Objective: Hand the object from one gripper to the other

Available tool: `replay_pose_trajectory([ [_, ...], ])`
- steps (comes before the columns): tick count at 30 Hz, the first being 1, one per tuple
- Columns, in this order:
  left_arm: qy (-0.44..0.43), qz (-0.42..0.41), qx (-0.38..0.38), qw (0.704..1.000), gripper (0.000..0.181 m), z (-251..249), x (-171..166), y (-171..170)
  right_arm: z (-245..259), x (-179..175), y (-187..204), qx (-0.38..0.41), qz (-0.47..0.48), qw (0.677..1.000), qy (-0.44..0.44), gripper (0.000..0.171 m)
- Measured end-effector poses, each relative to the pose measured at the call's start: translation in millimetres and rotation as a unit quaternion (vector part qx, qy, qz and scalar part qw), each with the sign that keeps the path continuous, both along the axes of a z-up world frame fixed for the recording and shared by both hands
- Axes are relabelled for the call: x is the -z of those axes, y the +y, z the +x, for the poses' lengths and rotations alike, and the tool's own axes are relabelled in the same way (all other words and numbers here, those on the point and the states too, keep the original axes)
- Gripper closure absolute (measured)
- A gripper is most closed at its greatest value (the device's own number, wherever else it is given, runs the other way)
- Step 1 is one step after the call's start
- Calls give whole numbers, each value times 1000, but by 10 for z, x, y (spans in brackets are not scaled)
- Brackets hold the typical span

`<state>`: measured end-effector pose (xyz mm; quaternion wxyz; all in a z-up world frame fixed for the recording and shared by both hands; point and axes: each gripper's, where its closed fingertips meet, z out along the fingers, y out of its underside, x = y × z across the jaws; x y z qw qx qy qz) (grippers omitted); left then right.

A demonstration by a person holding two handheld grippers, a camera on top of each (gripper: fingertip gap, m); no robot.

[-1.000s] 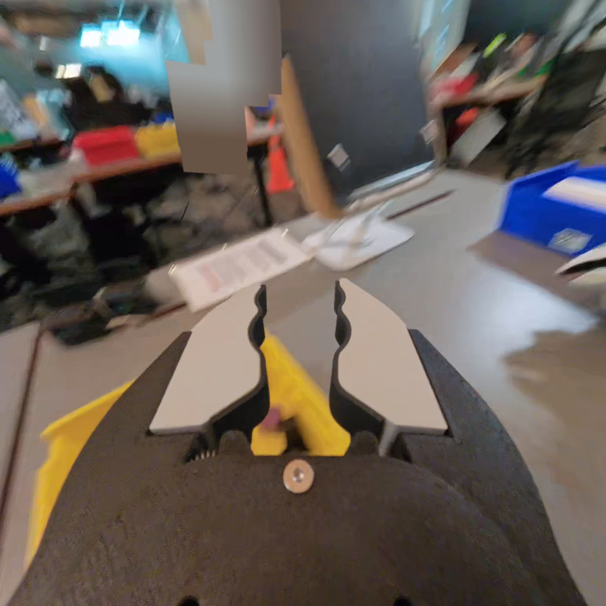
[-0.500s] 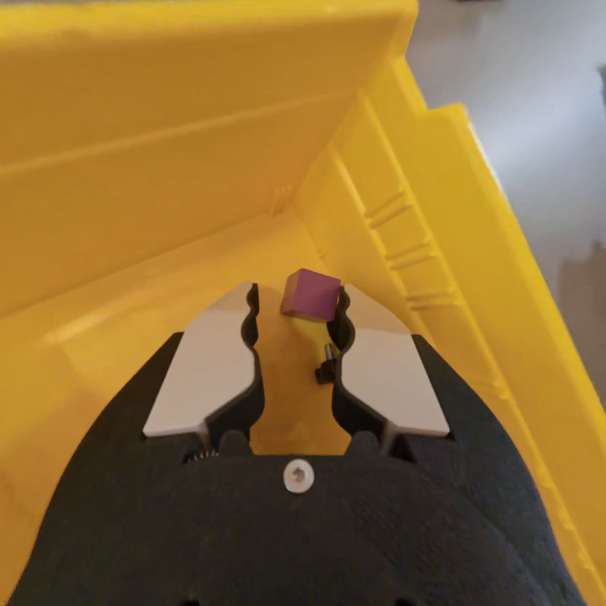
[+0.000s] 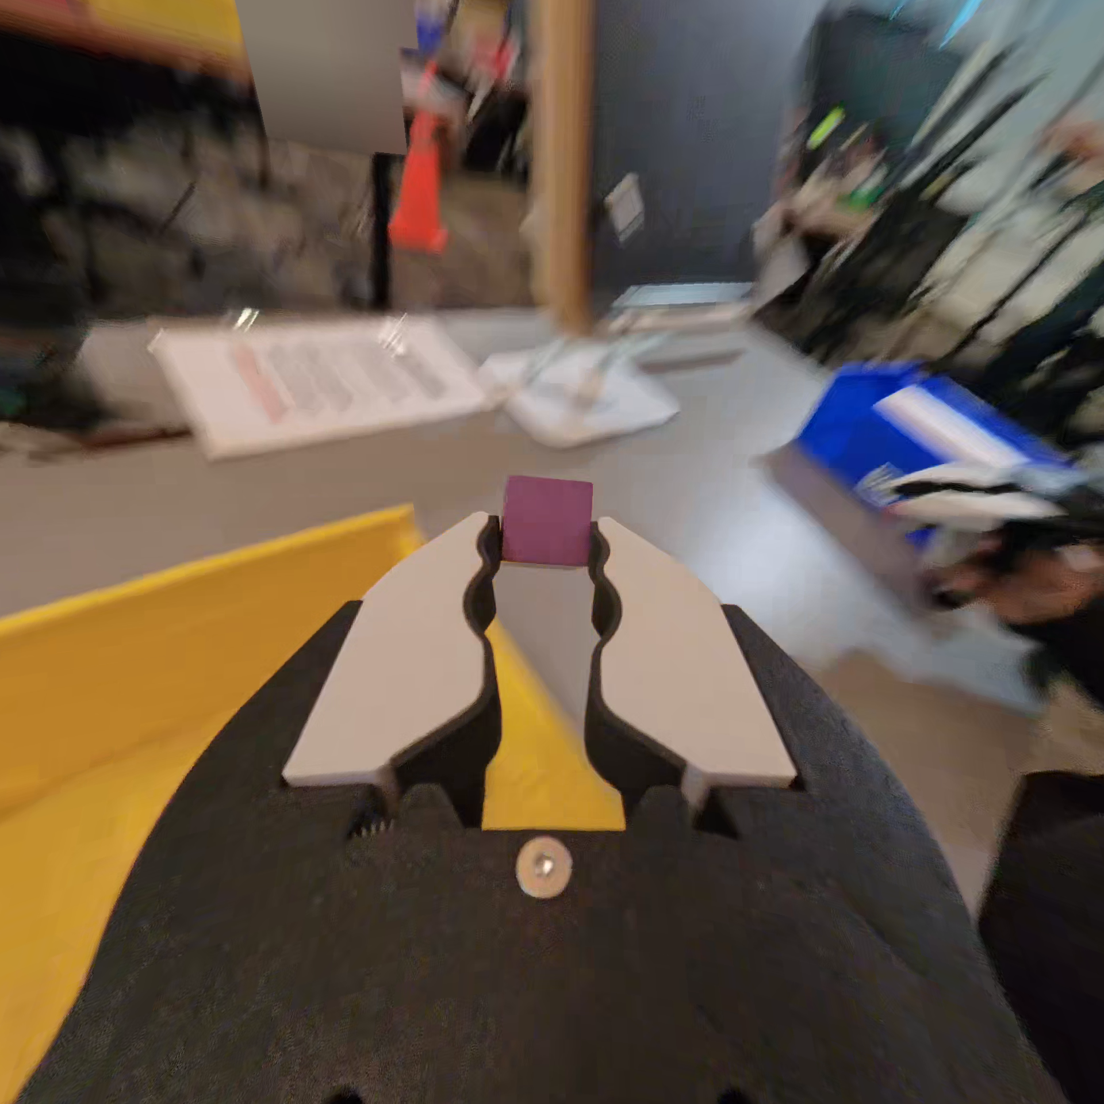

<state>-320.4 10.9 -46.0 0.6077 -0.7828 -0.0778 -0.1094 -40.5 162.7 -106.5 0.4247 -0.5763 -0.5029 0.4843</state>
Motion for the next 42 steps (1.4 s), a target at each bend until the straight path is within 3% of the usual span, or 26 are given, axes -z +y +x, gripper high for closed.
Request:
replay_pose_trajectory([
  [3, -7, 119, 68, 991, 152, 806, -572, 103, -193, -404, -126, -50, -73, 992, 92, 150],
  [6, -72, 175, 160, 969, 152, 1740, -773, 303, -325, -451, -221, -102, -102, 981, 126, 145],
  [8, -101, 181, 196, 958, 152, 2254, -685, 475, -282, -498, -314, -148, -120, 966, 174, 138],
  [10, -99, 178, 208, 957, 152, 2559, -449, 706, -196, -432, -271, -140, -142, 960, 196, 136],
  [13, -136, 153, 219, 954, 152, 2646, -5, 1076, -78, -386, -118, -140, -170, 957, 190, 134],
  [15, -209, 151, 217, 941, 152, 2546, 237, 1278, -20, -307, 34, -136, -122, 970, 158, 134],
  [18, -406, 198, 217, 866, 152, 2337, 316, 1394, 23, -34, 299, -92, -34, 991, 91, 136],
  [20, -510, 226, 198, 806, 152, 2170, 370, 1407, 27, -74, 287, -92, -27, 990, 101, 132],
  [22, -562, 235, 184, 772, 152, 2119, 459, 1394, 9, -125, 152, -105, -4, 987, 122, 126],
  [27, -530, 152, 240, 799, 152, 2550, 636, 1369, -90, -57, -255, -152, 123, 972, 131, 120],
  [30, -524, 138, 289, 789, 152, 2737, 541, 1301, -145, -1, -332, -145, 169, 968, 113, 123],
  [32, -516, 124, 296, 794, 152, 2803, 545, 1276, -151, 2, -356, -140, 188, 966, 110, 141],
  [36, -539, 113, 324, 769, 152, 2846, 502, 1240, -136, -68, -363, -129, 204, 963, 118, 143],
  [42, -469, 142, 274, 828, 103, 2615, 511, 1321, -81, -124, -179, -132, 82, 978, 136, 144],
])
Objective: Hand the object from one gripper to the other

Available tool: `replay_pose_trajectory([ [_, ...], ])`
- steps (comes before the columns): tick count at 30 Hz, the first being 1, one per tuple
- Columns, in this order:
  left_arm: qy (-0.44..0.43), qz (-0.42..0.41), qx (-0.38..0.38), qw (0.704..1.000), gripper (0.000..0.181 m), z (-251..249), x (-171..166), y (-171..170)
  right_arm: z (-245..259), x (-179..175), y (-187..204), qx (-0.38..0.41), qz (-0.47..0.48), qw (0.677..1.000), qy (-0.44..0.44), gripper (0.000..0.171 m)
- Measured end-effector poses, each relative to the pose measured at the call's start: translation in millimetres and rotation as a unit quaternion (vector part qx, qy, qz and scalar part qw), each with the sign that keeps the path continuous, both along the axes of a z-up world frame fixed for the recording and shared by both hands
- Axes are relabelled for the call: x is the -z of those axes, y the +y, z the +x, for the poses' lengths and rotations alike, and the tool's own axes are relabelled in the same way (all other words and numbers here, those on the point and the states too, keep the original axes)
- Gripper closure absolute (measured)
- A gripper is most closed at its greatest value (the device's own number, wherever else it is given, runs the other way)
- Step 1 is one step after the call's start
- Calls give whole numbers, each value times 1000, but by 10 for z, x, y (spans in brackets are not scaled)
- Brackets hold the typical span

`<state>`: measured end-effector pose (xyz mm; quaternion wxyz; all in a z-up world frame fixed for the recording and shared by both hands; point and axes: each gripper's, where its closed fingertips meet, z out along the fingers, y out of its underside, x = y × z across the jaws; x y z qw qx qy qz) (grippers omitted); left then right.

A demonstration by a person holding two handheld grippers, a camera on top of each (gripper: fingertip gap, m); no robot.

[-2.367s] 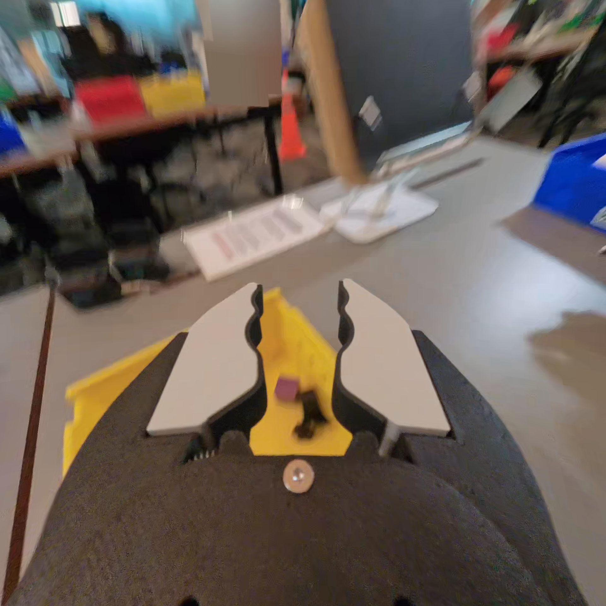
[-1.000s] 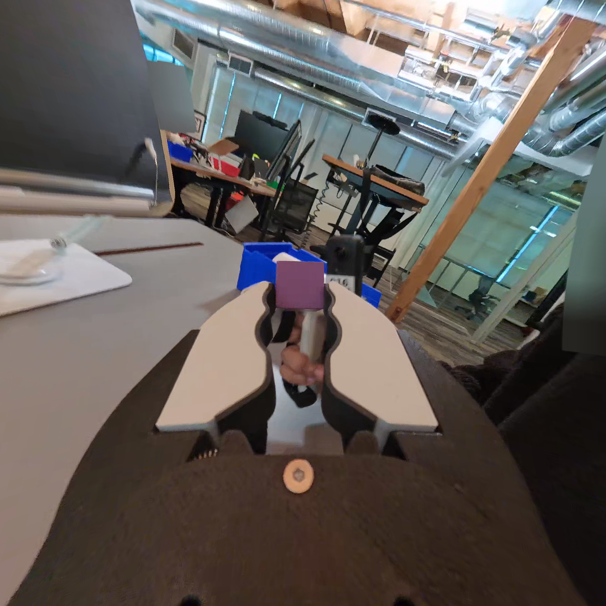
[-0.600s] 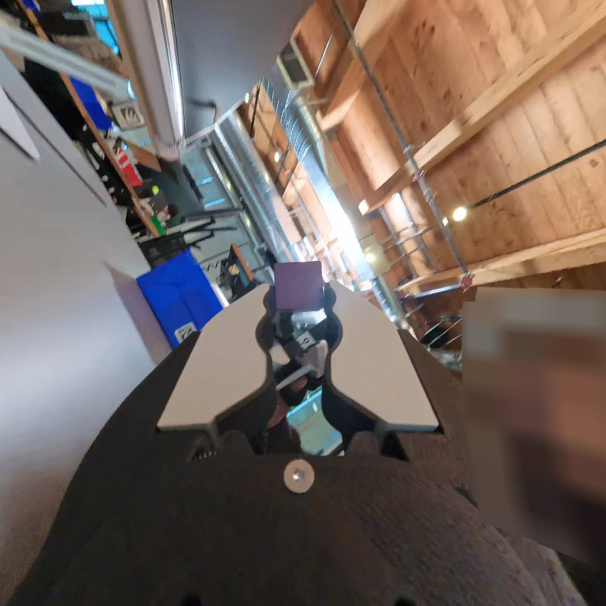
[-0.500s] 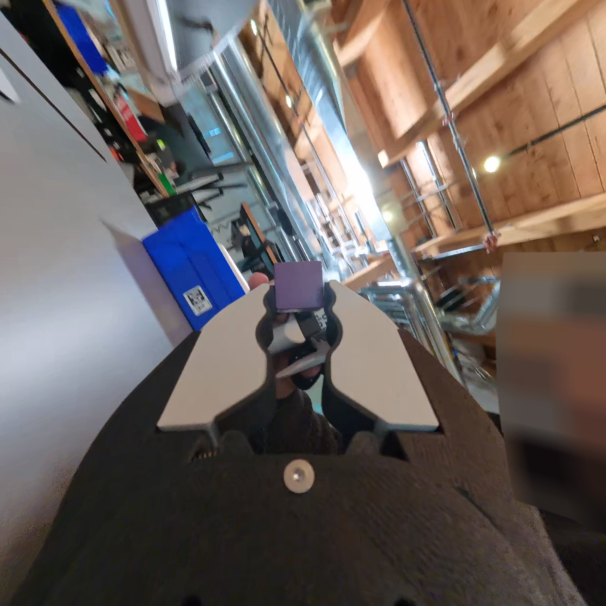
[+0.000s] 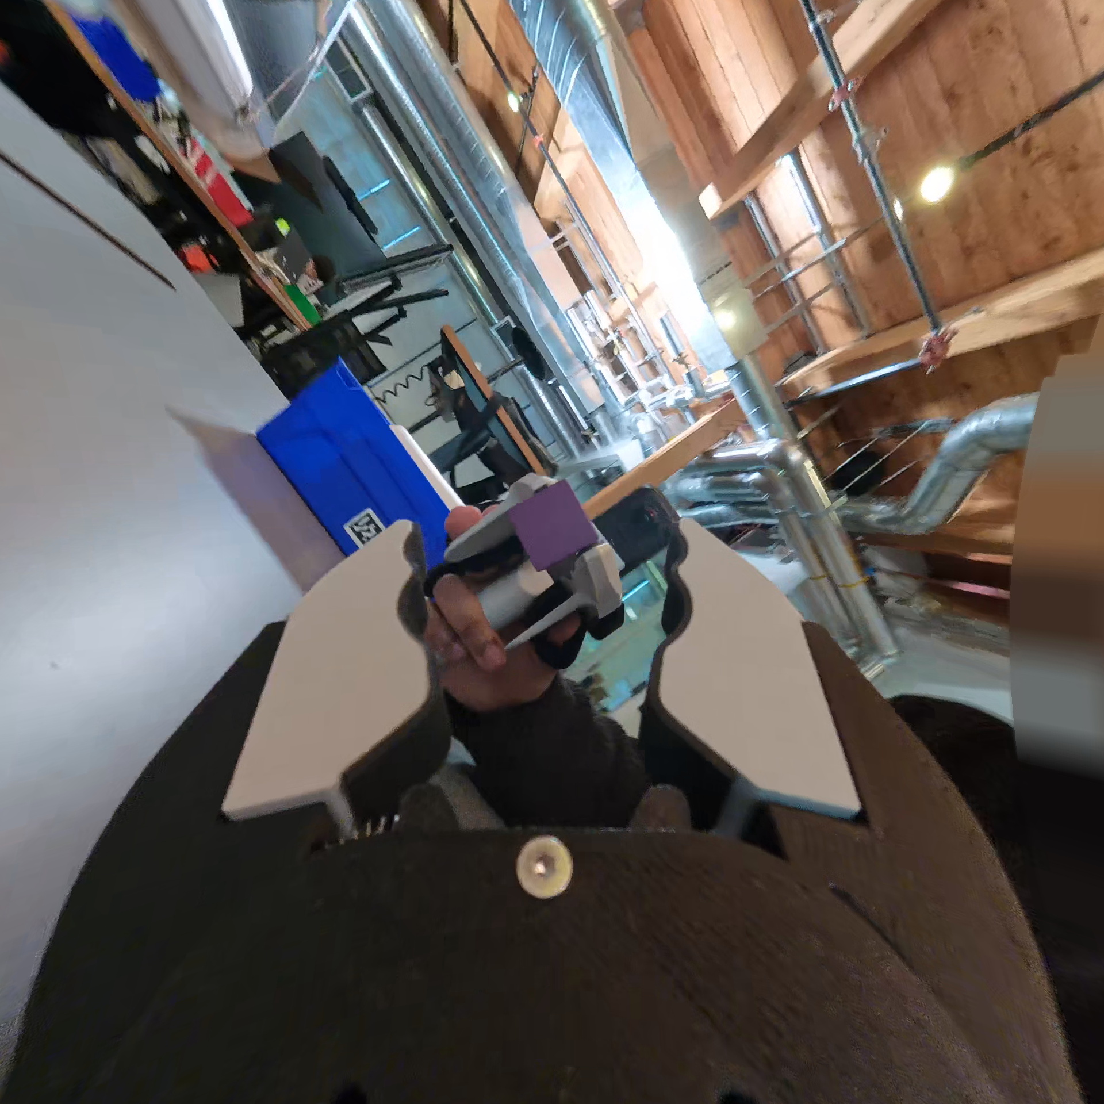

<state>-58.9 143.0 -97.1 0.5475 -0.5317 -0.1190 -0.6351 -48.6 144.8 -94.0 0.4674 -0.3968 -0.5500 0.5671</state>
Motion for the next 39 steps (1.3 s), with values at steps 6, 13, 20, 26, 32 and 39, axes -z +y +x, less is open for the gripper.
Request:
replay_pose_trajectory([
  [6, 340, 56, -127, 930, 95, 2, 50, 19, 77, -102, 129, -83, -229, 970, -18, 144],
  [13, 587, 143, -206, 770, 99, 211, 113, -6, -1, 123, 88, -130, -360, 917, -115, 145],
  [20, 622, 169, -177, 744, 129, 318, 190, -56, -23, 265, -70, -203, -457, 845, -186, 145],
  [26, 617, 173, -138, 756, 144, 323, 253, -108, -8, 360, -172, -239, -508, 794, -234, 144],
  [32, 614, 177, -140, 756, 152, 322, 238, -117, -6, 314, -188, -252, -526, 781, -224, 145],
  [39, 590, 165, -162, 773, 154, 228, 161, -96, -77, 328, 58, -171, -493, 835, -172, 116],
])
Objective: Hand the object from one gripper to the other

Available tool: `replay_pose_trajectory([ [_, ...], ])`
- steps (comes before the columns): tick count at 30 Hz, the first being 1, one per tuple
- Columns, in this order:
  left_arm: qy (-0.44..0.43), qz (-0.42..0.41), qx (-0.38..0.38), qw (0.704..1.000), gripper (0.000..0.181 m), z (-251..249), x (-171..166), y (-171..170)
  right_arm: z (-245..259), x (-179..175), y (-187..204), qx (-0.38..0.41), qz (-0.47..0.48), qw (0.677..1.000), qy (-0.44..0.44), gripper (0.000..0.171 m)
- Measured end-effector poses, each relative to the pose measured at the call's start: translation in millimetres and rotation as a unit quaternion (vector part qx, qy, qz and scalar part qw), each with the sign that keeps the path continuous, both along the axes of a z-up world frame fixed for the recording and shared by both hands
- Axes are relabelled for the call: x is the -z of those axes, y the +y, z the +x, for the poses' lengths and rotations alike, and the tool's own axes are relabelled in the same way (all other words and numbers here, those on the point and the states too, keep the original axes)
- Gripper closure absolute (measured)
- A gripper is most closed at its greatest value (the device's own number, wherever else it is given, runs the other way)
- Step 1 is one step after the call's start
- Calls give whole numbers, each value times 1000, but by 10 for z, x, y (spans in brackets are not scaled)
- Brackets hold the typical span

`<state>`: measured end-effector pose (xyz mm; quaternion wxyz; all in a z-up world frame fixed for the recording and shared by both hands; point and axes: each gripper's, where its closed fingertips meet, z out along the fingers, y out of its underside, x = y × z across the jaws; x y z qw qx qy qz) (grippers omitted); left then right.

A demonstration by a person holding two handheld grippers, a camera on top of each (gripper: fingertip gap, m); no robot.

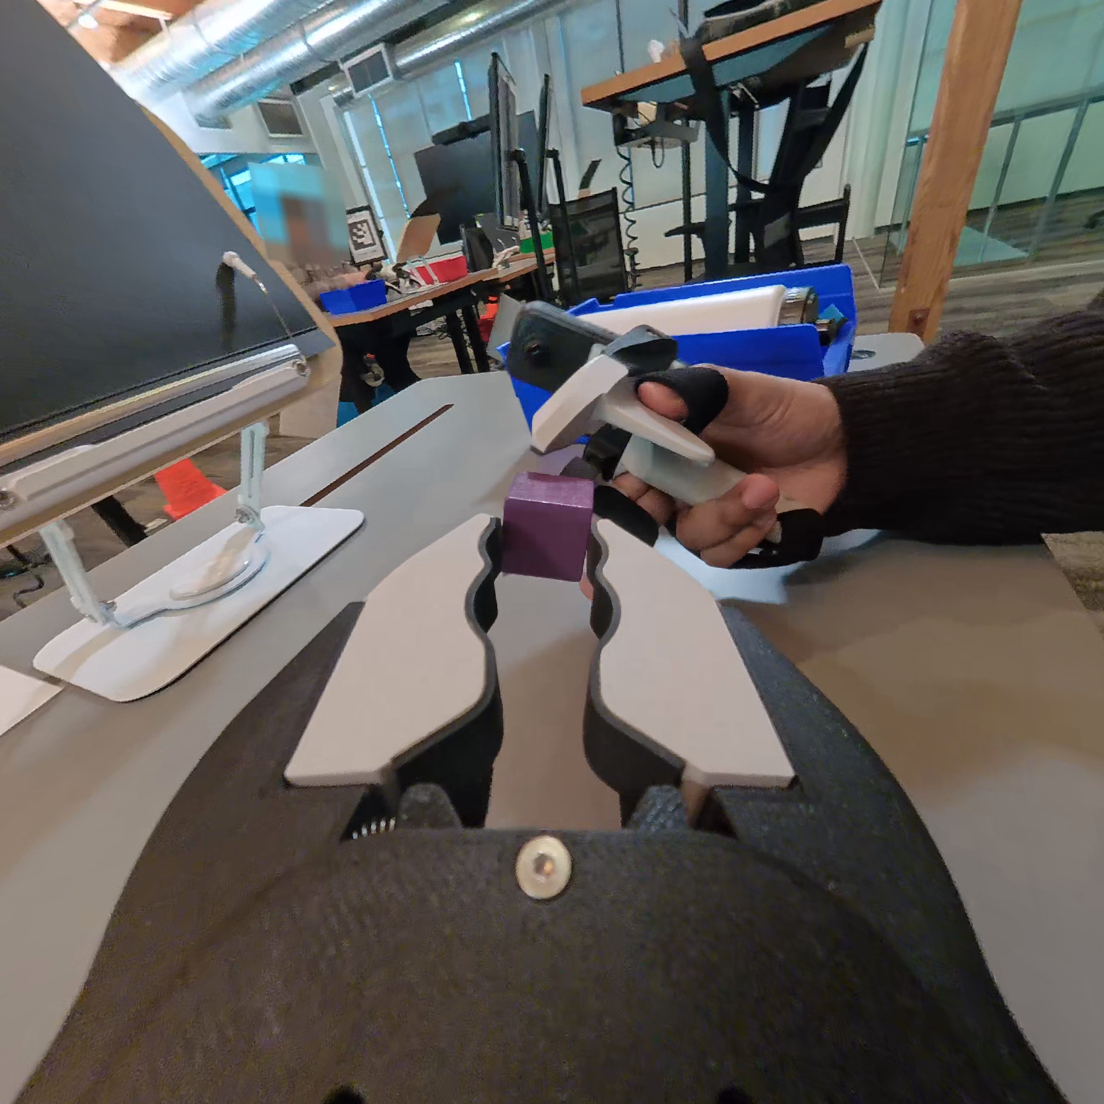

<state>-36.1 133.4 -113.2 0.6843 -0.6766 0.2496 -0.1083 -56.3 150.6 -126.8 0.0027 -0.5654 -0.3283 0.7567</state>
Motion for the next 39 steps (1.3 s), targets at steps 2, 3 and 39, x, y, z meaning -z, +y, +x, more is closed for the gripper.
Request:
replay_pose_trajectory([
  [2, -1, -7, -32, 999, 154, -109, 13, 38, -23, 49, 151, 62, 58, 996, -13, 109],
  [3, 11, -16, -58, 998, 154, -184, 46, 64, -27, 87, 209, 90, 107, 990, -24, 109],
  [39, 312, -5, -211, 926, 143, -180, 359, 213, -90, 299, -1, 119, 382, 912, -88, 144],
])
